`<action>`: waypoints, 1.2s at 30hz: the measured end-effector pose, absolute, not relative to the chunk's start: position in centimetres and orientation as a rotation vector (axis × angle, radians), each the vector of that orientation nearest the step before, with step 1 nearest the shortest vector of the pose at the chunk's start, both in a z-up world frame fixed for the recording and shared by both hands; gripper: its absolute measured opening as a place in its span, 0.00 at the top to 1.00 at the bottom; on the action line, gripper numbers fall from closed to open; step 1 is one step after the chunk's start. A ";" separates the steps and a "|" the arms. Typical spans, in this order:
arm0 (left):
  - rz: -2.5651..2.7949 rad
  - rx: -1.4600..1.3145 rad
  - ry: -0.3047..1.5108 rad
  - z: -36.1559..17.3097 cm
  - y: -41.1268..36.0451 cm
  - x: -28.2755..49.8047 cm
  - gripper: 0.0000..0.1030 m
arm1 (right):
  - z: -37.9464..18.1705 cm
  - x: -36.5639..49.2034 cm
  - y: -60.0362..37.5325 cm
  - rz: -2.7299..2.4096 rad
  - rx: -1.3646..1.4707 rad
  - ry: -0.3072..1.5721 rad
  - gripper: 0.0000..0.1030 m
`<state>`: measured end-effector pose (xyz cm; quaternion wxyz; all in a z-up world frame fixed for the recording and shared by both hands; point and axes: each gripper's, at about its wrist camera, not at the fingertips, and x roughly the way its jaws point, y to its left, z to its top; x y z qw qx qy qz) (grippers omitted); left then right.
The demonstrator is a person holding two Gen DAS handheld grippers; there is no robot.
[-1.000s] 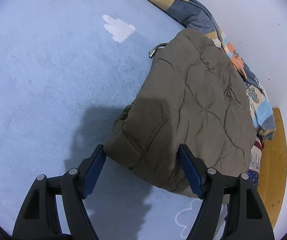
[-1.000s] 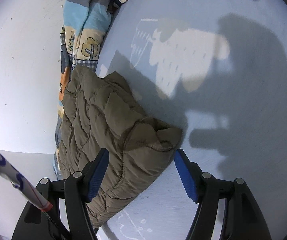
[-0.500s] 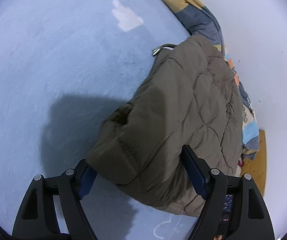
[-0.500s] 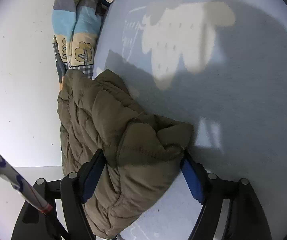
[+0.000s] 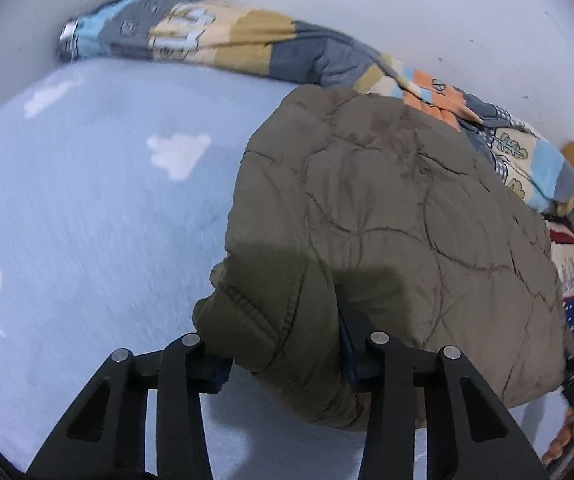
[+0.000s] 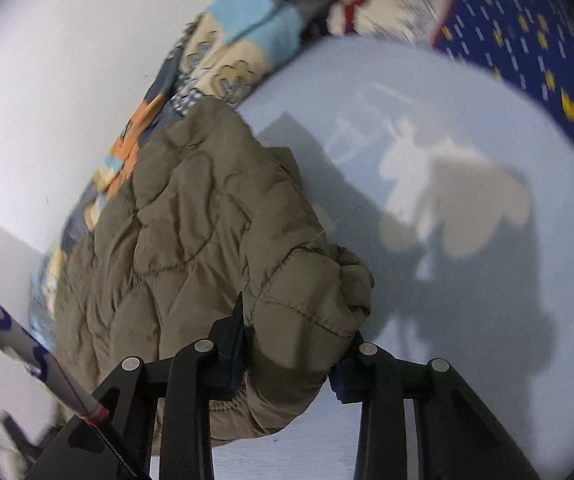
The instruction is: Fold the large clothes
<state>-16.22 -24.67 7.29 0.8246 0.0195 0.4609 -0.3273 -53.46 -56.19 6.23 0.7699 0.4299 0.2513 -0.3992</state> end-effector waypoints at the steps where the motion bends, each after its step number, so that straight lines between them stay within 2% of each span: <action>1: -0.700 0.040 0.970 7.7 -24.6 -16.3 0.61 | 6.8 -53.2 -55.8 -0.872 0.888 0.556 0.67; 13: -0.731 -0.005 0.921 10.3 -23.1 -16.5 0.63 | 11.4 -52.5 -52.7 -0.876 0.639 0.565 0.70; 36: -0.787 -0.046 0.899 14.5 -17.1 -21.2 0.63 | 16.8 -56.7 -47.2 -0.815 0.598 0.516 0.70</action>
